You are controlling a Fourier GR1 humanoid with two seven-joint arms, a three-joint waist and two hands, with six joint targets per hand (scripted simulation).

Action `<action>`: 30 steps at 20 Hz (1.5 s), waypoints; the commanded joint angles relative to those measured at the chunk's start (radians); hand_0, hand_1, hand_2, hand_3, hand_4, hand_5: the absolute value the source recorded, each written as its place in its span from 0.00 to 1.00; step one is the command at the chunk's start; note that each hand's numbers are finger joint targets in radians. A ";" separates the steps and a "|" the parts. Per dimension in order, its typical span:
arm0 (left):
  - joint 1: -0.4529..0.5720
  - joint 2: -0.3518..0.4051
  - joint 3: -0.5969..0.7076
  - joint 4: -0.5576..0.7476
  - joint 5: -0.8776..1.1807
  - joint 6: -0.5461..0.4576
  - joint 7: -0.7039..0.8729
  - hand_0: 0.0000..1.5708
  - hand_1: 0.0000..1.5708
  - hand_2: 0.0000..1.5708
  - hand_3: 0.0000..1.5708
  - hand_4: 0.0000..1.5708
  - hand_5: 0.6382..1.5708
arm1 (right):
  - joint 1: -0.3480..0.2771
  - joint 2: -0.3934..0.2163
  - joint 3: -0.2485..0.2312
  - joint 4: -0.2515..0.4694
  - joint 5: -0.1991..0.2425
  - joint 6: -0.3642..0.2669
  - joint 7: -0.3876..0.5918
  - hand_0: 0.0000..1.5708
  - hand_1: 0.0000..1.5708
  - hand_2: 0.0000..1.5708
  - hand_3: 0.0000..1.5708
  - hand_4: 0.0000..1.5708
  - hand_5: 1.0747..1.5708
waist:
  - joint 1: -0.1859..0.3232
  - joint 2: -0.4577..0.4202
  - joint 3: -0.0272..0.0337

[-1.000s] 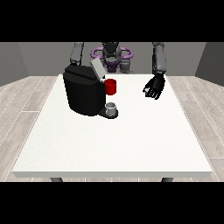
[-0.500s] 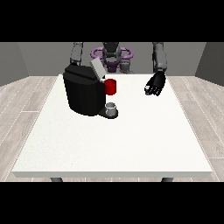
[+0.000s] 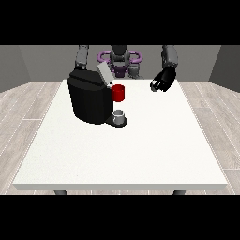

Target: Insert the coffee pod into the coffee machine and close the lid

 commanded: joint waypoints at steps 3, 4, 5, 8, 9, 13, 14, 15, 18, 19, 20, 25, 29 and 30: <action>-0.064 0.014 0.002 -0.075 0.015 -0.157 0.031 0.90 0.90 0.89 0.85 0.34 1.00 | 0.019 -0.010 -0.039 0.070 -0.023 0.003 -0.059 0.00 0.00 0.00 0.00 0.00 1.00 | 0.024 -0.049 0.0002; -0.103 -0.030 -0.003 -0.063 0.024 -0.188 0.100 0.91 0.91 0.89 0.85 0.35 1.00 | -0.004 -0.031 -0.021 0.032 -0.029 0.056 0.029 0.00 0.00 0.00 0.00 0.00 1.00 | -0.009 -0.105 0.0002; -0.108 -0.029 0.017 -0.049 0.028 -0.170 0.099 0.89 0.89 0.89 0.85 0.38 1.00 | 0.009 0.028 0.021 -0.002 0.006 -0.004 0.033 0.00 0.00 0.00 0.00 0.00 1.00 | -0.036 -0.088 -0.0002; -0.180 -0.029 0.021 -0.096 0.028 -0.228 0.150 0.85 0.85 0.87 0.86 0.36 1.00 | 0.008 -0.004 -0.029 0.046 -0.041 0.037 -0.050 0.00 0.00 0.00 0.00 0.00 1.00 | -0.018 -0.065 0.0004; -0.195 -0.060 0.022 -0.084 0.018 -0.194 0.191 0.85 0.85 0.87 0.86 0.36 1.00 | 0.016 0.013 -0.009 0.018 -0.041 0.045 -0.044 0.00 0.00 0.00 0.00 0.00 1.00 | -0.058 -0.070 0.0003; -0.270 -0.008 0.083 -0.037 0.039 -0.210 0.177 0.85 0.85 0.87 0.86 0.36 1.00 | -0.024 0.030 0.048 -0.077 -0.002 0.035 0.022 0.00 0.00 0.00 0.00 0.00 1.00 | -0.136 -0.038 -0.0004; -0.259 -0.018 0.105 -0.044 0.051 -0.183 0.185 0.90 0.90 0.90 0.88 0.34 1.00 | -0.003 -0.026 0.006 -0.067 -0.043 0.093 -0.034 0.00 0.00 0.00 0.00 0.00 1.00 | -0.128 -0.017 -0.0001; -0.315 -0.045 0.119 -0.049 0.076 -0.210 0.205 0.88 0.88 0.89 0.88 0.33 1.00 | -0.055 0.010 0.018 -0.038 0.001 0.020 -0.020 0.00 0.00 0.00 0.00 0.00 1.00 | -0.106 0.016 -0.0001; -0.384 -0.069 0.132 -0.057 0.080 -0.217 0.280 0.78 0.78 0.81 0.82 0.32 1.00 | -0.092 0.008 -0.016 -0.036 -0.032 0.024 -0.006 0.00 0.00 0.00 0.00 0.00 1.00 | -0.112 0.022 0.0002; -0.407 -0.016 0.168 -0.016 0.079 -0.190 0.266 0.79 0.79 0.81 0.81 0.32 1.00 | -0.090 0.031 0.024 -0.091 -0.010 0.013 0.011 0.00 0.00 0.00 0.00 0.00 1.00 | -0.176 0.060 -0.0003; -0.417 -0.014 0.169 -0.033 0.094 -0.221 0.256 0.76 0.76 0.79 0.80 0.31 1.00 | -0.091 -0.037 -0.030 -0.065 -0.058 0.082 -0.023 0.00 0.00 0.00 0.00 0.00 1.00 | -0.155 0.063 0.0001; -0.476 0.063 0.184 0.008 0.077 -0.238 0.245 0.75 0.75 0.80 0.81 0.31 1.00 | -0.116 -0.015 0.003 -0.138 -0.033 0.057 0.054 0.00 0.00 0.00 0.00 0.17 1.00 | -0.201 0.091 -0.0003; -0.527 0.003 0.172 0.003 0.058 -0.184 0.309 0.79 0.79 0.83 0.80 0.31 1.00 | -0.193 -0.030 -0.047 -0.102 -0.049 0.039 0.045 0.00 0.00 0.00 0.00 0.00 1.00 | -0.190 0.156 0.0002; -0.553 0.031 0.188 0.007 0.071 -0.210 0.296 0.78 0.78 0.82 0.79 0.30 1.00 | -0.173 -0.047 -0.049 -0.101 -0.063 0.072 -0.004 0.00 0.00 0.00 0.00 0.00 1.00 | -0.203 0.165 0.0003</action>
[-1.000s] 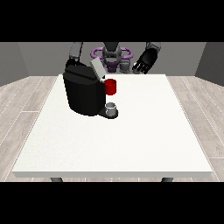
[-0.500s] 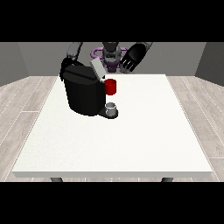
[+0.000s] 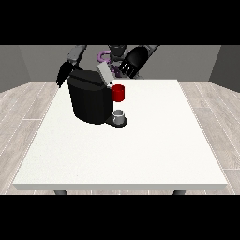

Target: Insert the coffee pod into the coffee machine and close the lid

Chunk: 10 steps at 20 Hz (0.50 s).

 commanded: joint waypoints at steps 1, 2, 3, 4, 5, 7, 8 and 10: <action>-0.058 0.022 0.015 0.007 -0.001 0.015 -0.016 0.78 0.78 0.82 0.78 0.30 1.00 | -0.023 0.013 -0.004 0.000 0.007 -0.025 -0.034 0.00 0.00 0.00 0.00 0.00 1.00 | -0.007 0.062 0.0002; -0.092 0.017 0.022 0.002 -0.002 0.031 0.010 0.79 0.79 0.82 0.79 0.30 1.00 | -0.062 -0.023 -0.041 0.023 -0.014 -0.006 -0.060 0.00 0.00 0.00 0.00 0.00 1.00 | -0.016 0.112 0.0005; -0.068 0.017 0.004 0.020 -0.003 -0.009 -0.019 0.81 0.81 0.83 0.80 0.30 1.00 | -0.074 -0.021 -0.036 0.006 -0.017 -0.003 0.023 0.00 0.00 0.00 0.00 0.04 1.00 | -0.002 0.066 0.0001; -0.073 0.015 0.012 0.034 -0.002 -0.005 -0.002 0.82 0.82 0.84 0.80 0.30 1.00 | -0.060 -0.008 -0.020 0.000 -0.001 -0.016 -0.005 0.00 0.00 0.00 0.00 0.09 1.00 | -0.012 0.070 0.0001; -0.085 0.025 0.012 0.032 0.000 -0.018 -0.014 0.80 0.80 0.83 0.79 0.31 1.00 | -0.057 -0.010 -0.021 0.009 -0.008 -0.005 0.015 0.00 0.00 0.00 0.00 0.07 1.00 | -0.008 0.065 0.0001; -0.136 0.028 0.022 0.052 -0.002 -0.020 0.024 0.76 0.76 0.82 0.79 0.31 1.00 | -0.097 -0.034 -0.023 0.005 -0.004 0.010 0.020 0.00 0.00 0.00 0.00 0.00 1.00 | -0.044 0.101 0.0002; -0.102 0.045 0.012 0.056 -0.013 -0.013 -0.016 0.77 0.77 0.81 0.79 0.30 1.00 | -0.076 -0.019 -0.024 -0.004 0.002 -0.016 -0.007 0.00 0.00 0.00 0.00 0.00 1.00 | -0.033 0.115 0.0001; -0.093 0.031 0.003 0.062 -0.019 0.003 -0.034 0.76 0.76 0.80 0.78 0.29 1.00 | -0.098 -0.001 -0.005 -0.018 0.017 -0.031 0.048 0.00 0.00 0.00 0.00 0.00 1.00 | -0.018 0.100 -0.0001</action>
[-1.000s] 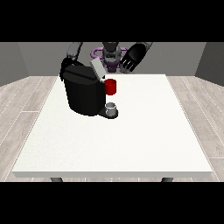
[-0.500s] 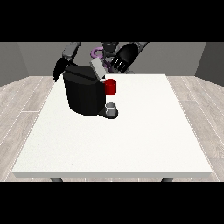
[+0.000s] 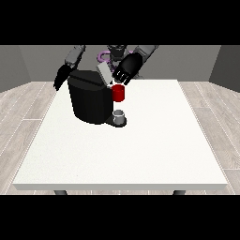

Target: Insert the coffee pod into the coffee machine and close the lid

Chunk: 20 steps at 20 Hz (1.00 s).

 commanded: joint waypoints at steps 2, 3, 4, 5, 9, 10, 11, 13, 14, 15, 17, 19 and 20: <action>0.027 -0.002 -0.012 0.020 -0.020 0.039 -0.038 0.76 0.76 0.80 0.78 0.30 1.00 | 0.012 0.005 0.006 -0.019 0.001 -0.001 0.012 0.00 0.00 0.00 0.00 0.12 1.00 | -0.005 0.014 -0.0002; 0.000 -0.017 -0.005 0.030 -0.005 0.001 -0.007 0.76 0.76 0.80 0.78 0.30 1.00 | 0.011 0.016 0.014 0.001 0.015 -0.015 -0.003 0.00 0.00 0.00 0.00 0.14 1.00 | 0.005 0.006 0.0000; -0.041 -0.017 0.001 0.022 0.007 -0.031 0.010 0.79 0.79 0.82 0.79 0.28 1.00 | -0.020 0.001 -0.018 0.036 0.017 -0.038 -0.006 0.00 0.00 0.00 0.00 0.10 1.00 | 0.024 0.016 0.0002; 0.012 -0.017 -0.008 0.023 -0.007 0.012 -0.033 0.80 0.80 0.82 0.78 0.28 1.00 | 0.021 0.005 0.002 0.008 0.009 -0.010 -0.003 0.00 0.00 0.00 0.00 0.08 1.00 | 0.012 0.002 -0.0001; 0.006 -0.008 -0.002 0.063 -0.013 0.008 -0.024 0.77 0.77 0.80 0.78 0.27 1.00 | 0.011 0.004 0.014 -0.042 0.003 0.005 0.049 0.00 0.00 0.00 0.00 0.07 1.00 | -0.028 -0.009 -0.0002; -0.014 -0.002 0.000 0.049 -0.010 0.000 -0.021 0.76 0.76 0.79 0.77 0.28 1.00 | 0.012 0.004 0.000 -0.002 0.005 -0.008 -0.021 0.00 0.00 0.00 0.00 0.11 1.00 | 0.001 0.022 0.0001; -0.020 0.007 0.009 0.039 0.006 -0.023 -0.035 0.76 0.76 0.78 0.76 0.28 1.00 | 0.019 -0.017 -0.043 0.020 -0.030 0.007 -0.047 0.00 0.00 0.00 0.00 0.06 1.00 | 0.011 0.023 0.0003; -0.029 -0.007 0.001 0.041 -0.008 0.002 -0.021 0.76 0.76 0.79 0.76 0.27 1.00 | 0.021 -0.015 -0.026 0.025 -0.008 0.000 -0.068 0.00 0.00 0.00 0.00 0.00 1.00 | 0.002 0.036 0.0003; -0.004 -0.032 -0.012 0.040 -0.018 0.031 -0.029 0.76 0.76 0.80 0.76 0.27 1.00 | 0.020 -0.029 -0.028 0.014 -0.021 0.026 -0.044 0.00 0.00 0.00 0.00 0.00 1.00 | -0.007 0.023 0.0001; -0.032 -0.045 -0.017 0.043 -0.019 0.004 0.010 0.74 0.74 0.79 0.76 0.27 1.00 | 0.018 0.007 -0.018 0.043 0.012 -0.035 -0.021 0.00 0.00 0.00 0.00 0.00 1.00 | 0.012 0.010 0.0002; -0.057 0.015 0.004 0.055 -0.015 0.002 -0.034 0.74 0.74 0.79 0.76 0.26 1.00 | -0.023 -0.012 -0.028 0.012 -0.007 -0.012 -0.021 0.00 0.00 0.00 0.00 0.07 1.00 | -0.002 0.047 0.0000; -0.061 0.025 0.005 0.065 -0.017 -0.008 -0.035 0.77 0.77 0.80 0.76 0.27 1.00 | 0.012 0.032 0.008 0.004 0.006 -0.026 -0.011 0.00 0.00 0.00 0.00 0.00 1.00 | -0.011 0.027 -0.0001; -0.001 0.014 0.007 0.071 -0.018 0.035 -0.067 0.78 0.78 0.80 0.76 0.26 1.00 | 0.025 -0.007 -0.001 -0.025 -0.005 0.010 0.025 0.00 0.00 0.00 0.00 0.00 1.00 | -0.020 0.008 -0.0004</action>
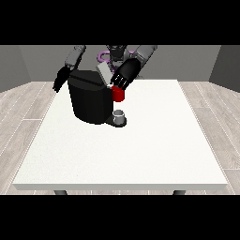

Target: Insert the coffee pod into the coffee machine and close the lid

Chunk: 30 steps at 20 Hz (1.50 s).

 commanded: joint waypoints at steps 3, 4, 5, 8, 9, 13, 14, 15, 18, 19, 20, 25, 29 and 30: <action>-0.044 0.043 0.023 0.016 0.004 0.004 -0.022 0.77 0.77 0.79 0.76 0.23 1.00 | -0.055 -0.023 -0.007 -0.017 0.004 0.004 0.041 0.00 0.00 0.00 0.00 0.00 1.00 | -0.003 0.025 0.0001; 0.000 -0.027 -0.001 0.005 -0.003 0.031 -0.014 0.77 0.77 0.79 0.77 0.23 1.00 | -0.012 0.001 0.010 -0.002 0.017 -0.011 0.023 0.00 0.00 0.00 0.00 0.00 1.00 | 0.011 -0.012 0.0002; 0.000 0.008 0.000 -0.003 0.001 -0.004 -0.040 0.77 0.77 0.79 0.76 0.22 1.00 | 0.027 0.004 -0.013 0.022 0.003 -0.020 -0.058 0.00 0.00 0.00 0.00 0.09 1.00 | 0.027 0.000 0.0005; -0.009 -0.029 -0.010 -0.010 -0.013 0.040 -0.021 0.77 0.77 0.78 0.75 0.23 1.00 | -0.038 -0.016 -0.039 0.025 -0.022 -0.003 0.028 0.00 0.00 0.00 0.00 0.00 1.00 | 0.024 -0.008 0.0004; -0.036 0.029 0.018 0.025 -0.004 0.023 -0.037 0.76 0.76 0.77 0.75 0.23 1.00 | -0.016 0.029 0.023 -0.021 0.022 -0.033 0.016 0.00 0.00 0.00 0.00 0.00 1.00 | -0.013 0.017 0.0001; 0.002 0.023 -0.030 0.002 -0.058 0.070 -0.049 0.78 0.78 0.79 0.74 0.00 1.00 | -0.036 -0.025 -0.020 -0.006 -0.013 0.014 0.047 0.00 0.00 0.00 0.00 0.00 1.00 | 0.008 -0.003 0.0002; -0.015 -0.016 -0.041 -0.001 -0.072 0.105 -0.015 0.77 0.77 0.78 0.72 0.00 1.00 | -0.043 0.012 -0.004 0.001 0.003 -0.022 0.024 0.00 0.00 0.00 0.00 0.00 1.00 | -0.004 0.020 0.0004; -0.045 0.022 -0.040 0.001 -0.083 0.095 -0.017 0.77 0.77 0.78 0.70 0.00 1.00 | -0.053 -0.011 -0.008 0.004 0.010 -0.013 0.011 0.00 0.00 0.00 0.00 0.00 1.00 | -0.014 0.046 0.0005; -0.019 0.063 -0.065 0.004 -0.106 0.082 -0.103 0.75 0.75 0.76 0.68 0.00 1.00 | -0.067 -0.016 -0.019 -0.012 0.001 -0.015 0.051 0.00 0.00 0.00 0.00 0.00 1.00 | 0.006 0.044 0.0002; -0.022 0.030 -0.072 -0.007 -0.118 0.116 -0.063 0.74 0.74 0.76 0.68 0.00 1.00 | -0.043 -0.002 -0.007 0.008 0.017 -0.030 0.012 0.00 0.00 0.00 0.00 0.00 1.00 | 0.006 0.040 0.0004; 0.008 0.002 -0.070 0.020 -0.119 0.128 -0.039 0.74 0.74 0.75 0.67 0.00 1.00 | 0.001 0.033 0.035 -0.020 0.027 -0.026 0.036 0.00 0.00 0.00 0.00 0.00 1.00 | -0.024 0.007 0.0002; -0.096 0.090 -0.006 0.032 -0.078 0.074 -0.068 0.71 0.71 0.72 0.63 0.00 1.00 | -0.064 -0.026 -0.020 -0.004 0.001 -0.003 -0.025 0.00 0.00 0.00 0.00 0.03 1.00 | -0.035 0.103 0.0008; -0.032 0.046 -0.012 0.038 -0.094 0.171 -0.095 0.73 0.73 0.73 0.61 0.00 1.00 | -0.047 -0.014 0.030 -0.045 0.036 -0.003 0.078 0.00 0.00 0.00 0.00 0.00 1.00 | -0.041 0.055 -0.0002; -0.036 0.056 -0.004 0.020 -0.085 0.181 -0.129 0.77 0.77 0.75 0.61 0.00 1.00 | -0.053 -0.030 -0.004 -0.033 0.000 0.019 0.021 0.00 0.00 0.00 0.00 0.09 1.00 | -0.037 0.088 0.0001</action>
